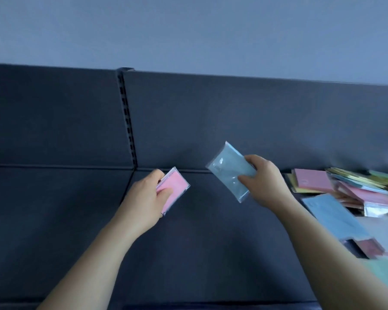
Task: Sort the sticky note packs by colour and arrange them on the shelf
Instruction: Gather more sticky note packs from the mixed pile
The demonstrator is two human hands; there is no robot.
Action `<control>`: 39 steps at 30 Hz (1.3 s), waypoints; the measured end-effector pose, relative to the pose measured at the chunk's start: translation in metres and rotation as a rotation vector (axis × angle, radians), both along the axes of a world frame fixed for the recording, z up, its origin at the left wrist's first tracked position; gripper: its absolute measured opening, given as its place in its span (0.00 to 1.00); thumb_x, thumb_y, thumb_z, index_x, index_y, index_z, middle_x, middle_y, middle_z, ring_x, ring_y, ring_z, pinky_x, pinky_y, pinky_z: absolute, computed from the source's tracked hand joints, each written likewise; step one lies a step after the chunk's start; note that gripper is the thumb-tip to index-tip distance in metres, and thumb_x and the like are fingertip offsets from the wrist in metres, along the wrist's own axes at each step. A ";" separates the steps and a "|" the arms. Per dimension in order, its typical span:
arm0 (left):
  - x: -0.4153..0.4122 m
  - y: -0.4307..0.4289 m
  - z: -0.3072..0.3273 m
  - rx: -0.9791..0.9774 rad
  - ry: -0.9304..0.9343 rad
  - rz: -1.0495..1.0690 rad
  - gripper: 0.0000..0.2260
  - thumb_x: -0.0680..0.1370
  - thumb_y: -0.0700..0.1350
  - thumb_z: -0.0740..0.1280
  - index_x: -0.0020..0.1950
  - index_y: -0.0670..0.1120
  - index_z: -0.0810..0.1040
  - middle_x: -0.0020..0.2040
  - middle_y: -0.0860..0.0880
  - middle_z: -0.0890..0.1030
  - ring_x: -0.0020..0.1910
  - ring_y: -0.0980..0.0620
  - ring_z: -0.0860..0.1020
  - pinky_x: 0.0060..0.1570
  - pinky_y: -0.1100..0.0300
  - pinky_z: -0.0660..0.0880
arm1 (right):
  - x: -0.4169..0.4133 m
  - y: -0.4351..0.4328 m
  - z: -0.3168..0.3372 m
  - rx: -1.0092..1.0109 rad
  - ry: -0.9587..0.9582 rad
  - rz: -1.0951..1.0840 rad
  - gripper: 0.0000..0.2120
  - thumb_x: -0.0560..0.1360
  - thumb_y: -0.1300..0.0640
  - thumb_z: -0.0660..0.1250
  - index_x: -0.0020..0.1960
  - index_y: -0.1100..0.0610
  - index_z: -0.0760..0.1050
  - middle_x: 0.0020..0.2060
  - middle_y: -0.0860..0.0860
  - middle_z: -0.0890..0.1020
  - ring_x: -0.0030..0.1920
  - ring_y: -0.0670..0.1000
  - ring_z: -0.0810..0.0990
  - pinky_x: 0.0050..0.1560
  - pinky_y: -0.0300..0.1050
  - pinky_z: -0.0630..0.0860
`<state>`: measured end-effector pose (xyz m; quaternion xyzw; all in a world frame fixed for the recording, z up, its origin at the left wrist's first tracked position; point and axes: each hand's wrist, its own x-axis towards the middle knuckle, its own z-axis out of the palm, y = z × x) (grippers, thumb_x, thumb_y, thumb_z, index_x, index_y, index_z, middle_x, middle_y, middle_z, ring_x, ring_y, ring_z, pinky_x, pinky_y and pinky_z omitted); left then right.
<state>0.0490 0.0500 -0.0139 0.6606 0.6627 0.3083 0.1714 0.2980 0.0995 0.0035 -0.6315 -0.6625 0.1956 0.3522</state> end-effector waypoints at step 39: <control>-0.548 -0.156 0.019 0.130 0.010 0.675 0.07 0.81 0.45 0.60 0.46 0.43 0.71 0.48 0.44 0.78 0.40 0.42 0.81 0.41 0.46 0.78 | -0.611 -0.067 0.016 0.032 0.163 0.645 0.14 0.74 0.65 0.63 0.55 0.50 0.76 0.44 0.43 0.80 0.41 0.41 0.78 0.30 0.28 0.72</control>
